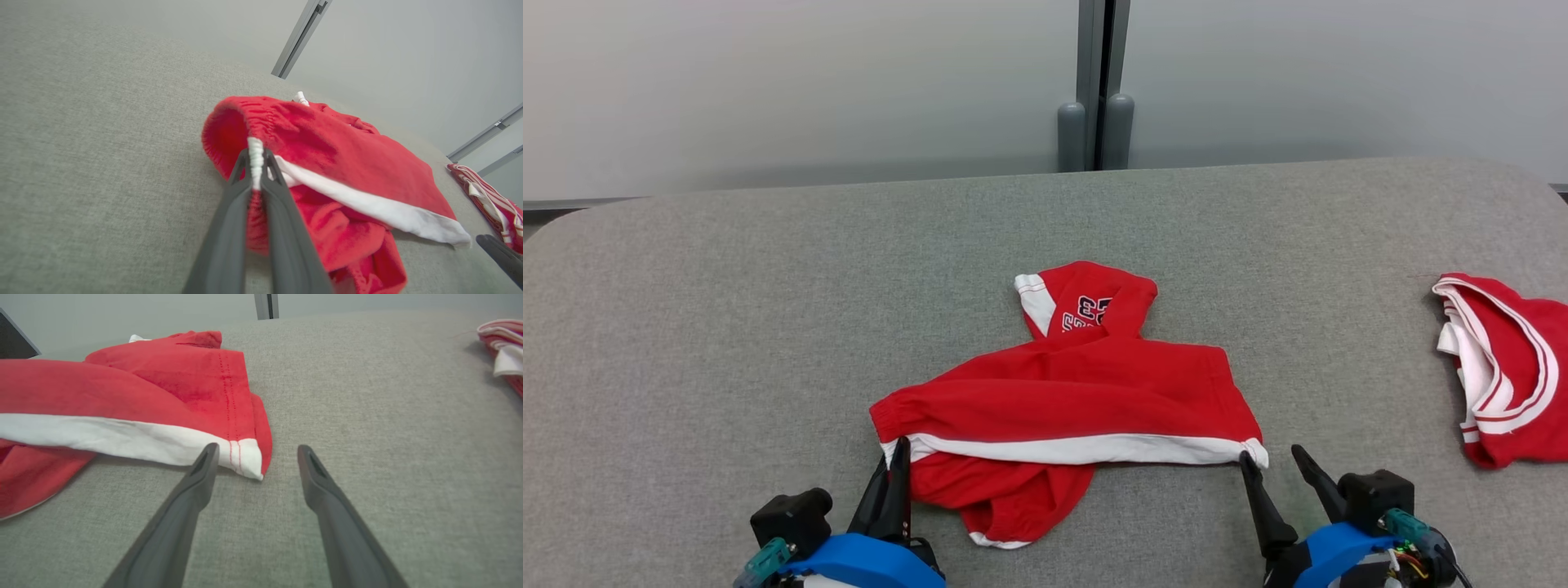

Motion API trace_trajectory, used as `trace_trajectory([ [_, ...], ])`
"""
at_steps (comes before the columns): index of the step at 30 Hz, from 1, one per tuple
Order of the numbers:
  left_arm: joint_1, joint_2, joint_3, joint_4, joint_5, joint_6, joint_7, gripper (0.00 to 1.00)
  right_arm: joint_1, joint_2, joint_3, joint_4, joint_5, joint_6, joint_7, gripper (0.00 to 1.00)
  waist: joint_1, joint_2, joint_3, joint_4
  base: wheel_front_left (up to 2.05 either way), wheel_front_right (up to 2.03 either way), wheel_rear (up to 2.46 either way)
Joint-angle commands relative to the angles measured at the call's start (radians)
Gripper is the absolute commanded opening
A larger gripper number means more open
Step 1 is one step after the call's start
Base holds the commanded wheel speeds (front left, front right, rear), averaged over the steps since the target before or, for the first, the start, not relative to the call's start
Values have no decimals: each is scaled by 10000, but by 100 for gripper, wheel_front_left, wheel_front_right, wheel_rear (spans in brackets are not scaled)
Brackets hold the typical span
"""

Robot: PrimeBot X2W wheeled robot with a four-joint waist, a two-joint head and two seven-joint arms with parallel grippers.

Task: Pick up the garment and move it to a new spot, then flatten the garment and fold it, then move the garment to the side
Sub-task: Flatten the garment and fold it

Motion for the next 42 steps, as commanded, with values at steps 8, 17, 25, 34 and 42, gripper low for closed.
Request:
trace_trajectory([
  [8, -181, -3, 68, 42, 43, 10, -26, 0, -511, -30, 491, 486, 171, 1, -52, 100, 0, -1, 202, 46, 0, 0, 0],
  [17, -227, -1, 105, 26, 114, 58, -26, 0, -650, -40, 822, 683, 335, 1, -52, 100, 0, -1, 306, 79, 0, 0, 0],
  [25, -175, -3, 174, 56, 134, 95, -26, 0, -484, -166, 1266, 449, 585, 1, -52, 71, 0, -1, 305, 88, 0, 0, 0],
  [34, -113, -1, 179, 80, 124, 133, -26, 0, -289, -375, 1701, 427, 1234, 1, -52, 49, 0, -1, 270, -1, 0, 0, 0],
  [42, -64, -1, 218, 157, 218, 158, -26, 0, -278, -438, 1892, 451, 1702, 1, -53, 37, 0, -1, 214, -42, 0, 0, 0],
])
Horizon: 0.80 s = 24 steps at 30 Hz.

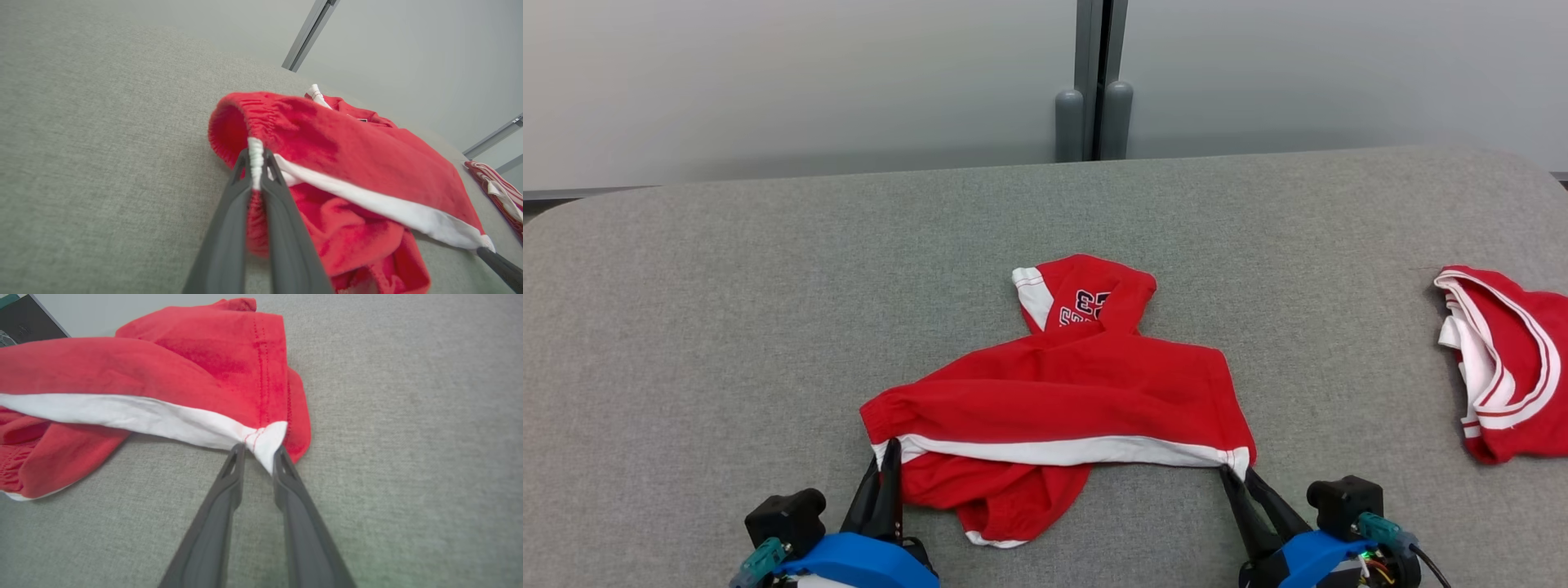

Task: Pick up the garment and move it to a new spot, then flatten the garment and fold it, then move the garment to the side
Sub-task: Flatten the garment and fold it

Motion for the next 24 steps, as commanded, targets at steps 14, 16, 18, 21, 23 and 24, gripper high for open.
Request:
trace_trajectory([
  [14, -282, -2, 270, -893, 833, -75, -27, 0, -167, 26, -1326, -1629, -115, 1, -51, 0, 0, -1, -608, -269, 0, 0, 0],
  [16, -549, -1, 340, -1214, 1131, -125, -26, 0, -431, 20, -1479, -2203, -141, 1, -53, 0, 0, -1, -756, -397, 0, 0, 0],
  [18, -929, 40, 412, -1509, 1434, -143, -24, 0, -766, -75, -1606, -2816, -144, 1, -54, 0, 0, -1, -869, -521, 0, 0, 0],
  [21, -1873, 371, 225, -2016, 1797, -203, -27, 0, -1458, -283, -1806, -3690, -16, 1, -53, 0, 0, -1, -915, -649, 0, 0, 0],
  [23, -2602, 641, 21, -2291, 1923, -222, -24, 0, -1999, -488, -1907, -4159, 68, 1, -51, 0, 0, -1, -902, -701, 0, 0, 0],
  [24, -2987, 774, -106, -2399, 1893, -216, -26, 0, -2293, -627, -1918, -4355, 100, 1, -51, 0, 0, -1, -858, -725, 0, 0, 0],
])
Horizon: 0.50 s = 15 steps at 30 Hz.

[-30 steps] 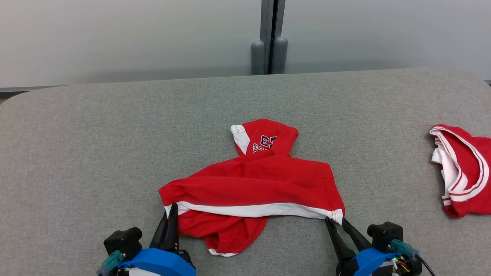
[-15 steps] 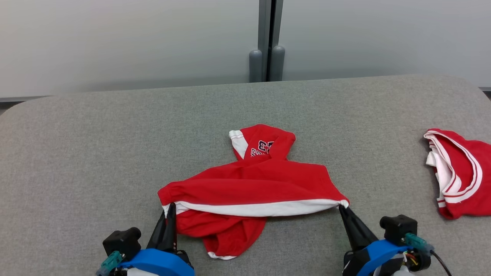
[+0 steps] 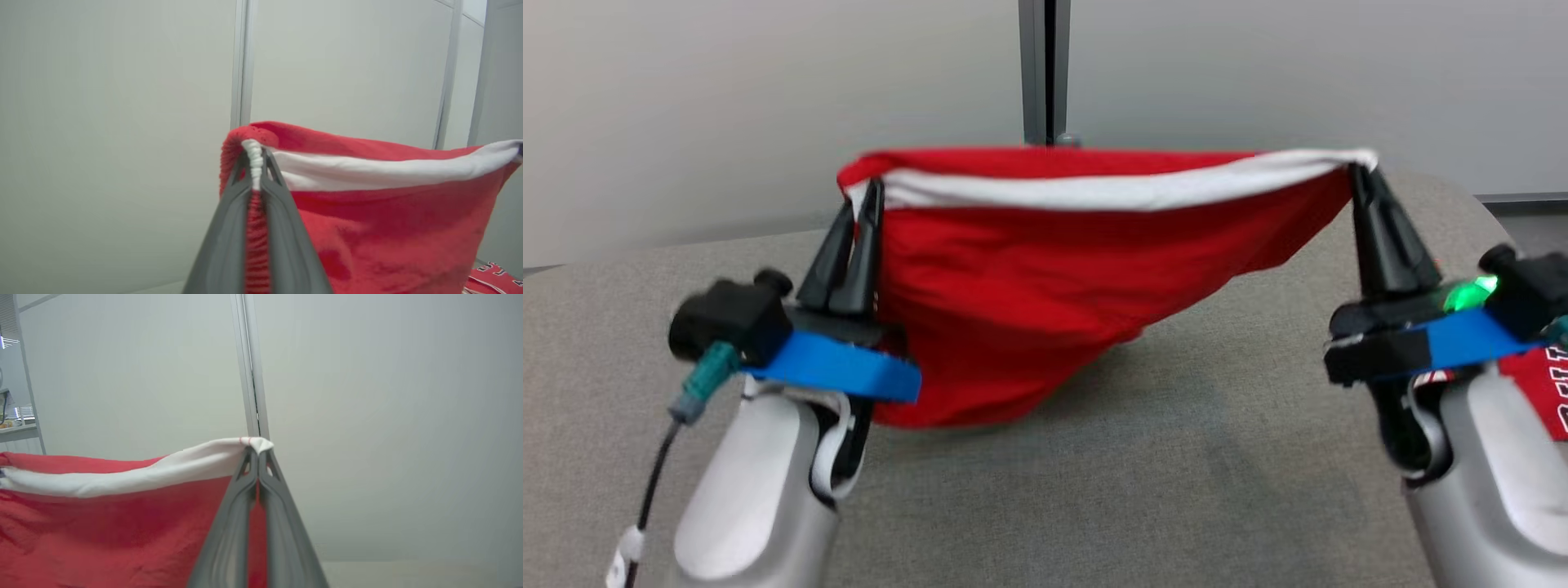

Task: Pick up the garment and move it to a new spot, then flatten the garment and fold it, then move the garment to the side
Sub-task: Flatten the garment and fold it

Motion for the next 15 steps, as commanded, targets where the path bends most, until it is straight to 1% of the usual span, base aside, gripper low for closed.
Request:
trace_trajectory([
  [1, -404, 115, -101, -46, -103, -69, -22, 0, -360, -184, -15, -143, 32, 1, -49, 0, 1, 0, 55, 0, 0, 0, 0],
  [4, -1768, 522, -366, -5, -133, -45, 18, 0, -1399, -552, -22, -503, 159, 1, -48, 0, 1, 0, 406, -48, 0, 0, 0],
  [9, -3875, 792, -666, 608, -33, -46, 107, 0, -3329, -1224, 328, -163, -112, 1, -45, 0, 1, 0, 1378, -167, 0, 0, 0],
  [11, -4705, 769, -653, 1060, 98, -27, 106, 0, -4102, -1327, 430, 293, -224, 1, -45, 0, 1, 0, 1869, -199, 0, 0, 0],
  [15, -6177, 544, -585, 2133, 396, 281, 33, 0, -5671, -1413, 489, 1256, -651, 1, -45, 0, 1, 0, 2685, -193, 0, 0, 0],
])
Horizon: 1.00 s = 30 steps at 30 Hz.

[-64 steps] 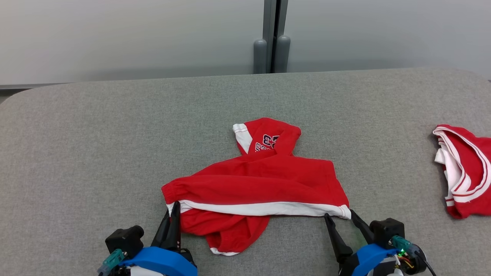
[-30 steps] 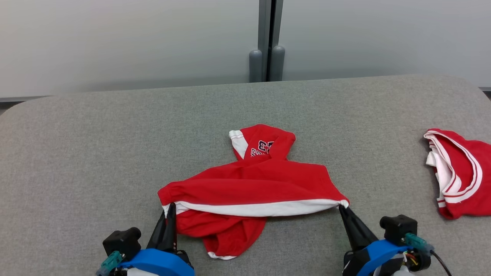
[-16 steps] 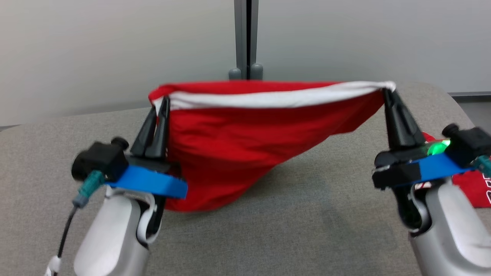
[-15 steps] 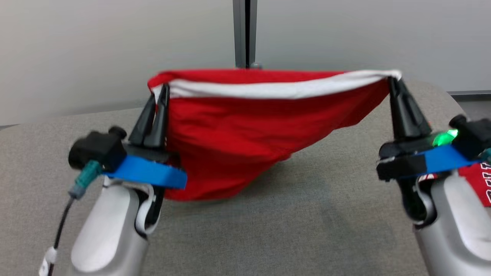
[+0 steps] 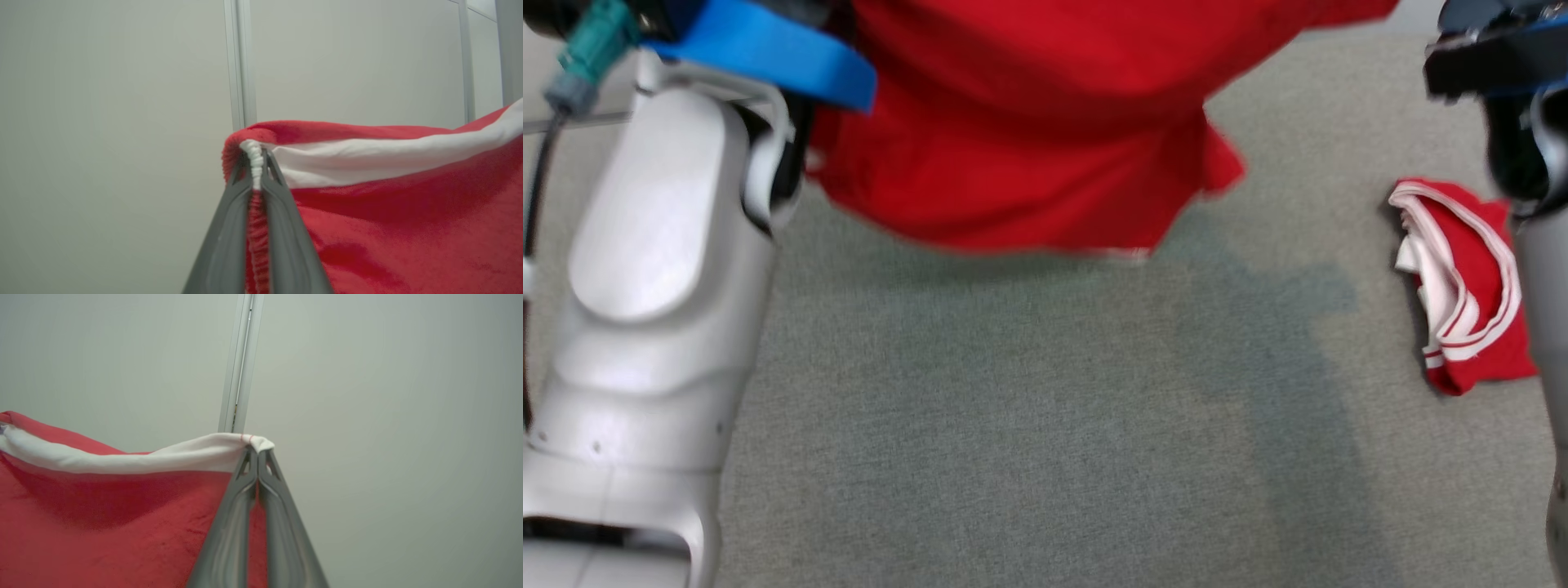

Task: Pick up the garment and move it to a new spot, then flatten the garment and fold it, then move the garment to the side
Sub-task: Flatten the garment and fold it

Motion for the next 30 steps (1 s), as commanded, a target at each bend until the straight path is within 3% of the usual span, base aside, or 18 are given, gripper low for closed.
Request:
trace_trajectory([
  [1, -447, 2, 70, 179, 118, 109, -46, 0, -432, 11, -115, 118, -62, 1, -42, 0, -4, -3, 419, 268, 0, 0, 0],
  [6, -1655, -203, 562, 342, 435, 369, -87, 0, -1636, 125, -766, 276, -580, -1, -40, 0, -4, -3, 1073, 297, 0, 0, 0],
  [10, -1215, -443, 936, 299, 524, 267, -89, 0, -1315, 329, -919, 88, -700, -1, -39, 0, -4, -3, 1235, 322, 0, 0, 0],
  [14, 271, -723, 1285, 550, 294, 77, -85, 0, 123, 386, -369, -160, -392, -1, -42, 0, -4, -3, 1018, 284, 0, 0, 0],
  [20, 3749, -1118, 1424, 909, -179, -141, -88, 0, 3474, 374, 132, -76, 297, -1, -45, 0, -4, -3, 437, 287, 0, 0, 0],
  [30, 7834, -1268, 602, 1301, -1602, -241, -87, 0, 7900, 862, 529, -35, 643, -1, -43, 0, -4, -3, -1070, 309, 0, 0, 0],
])
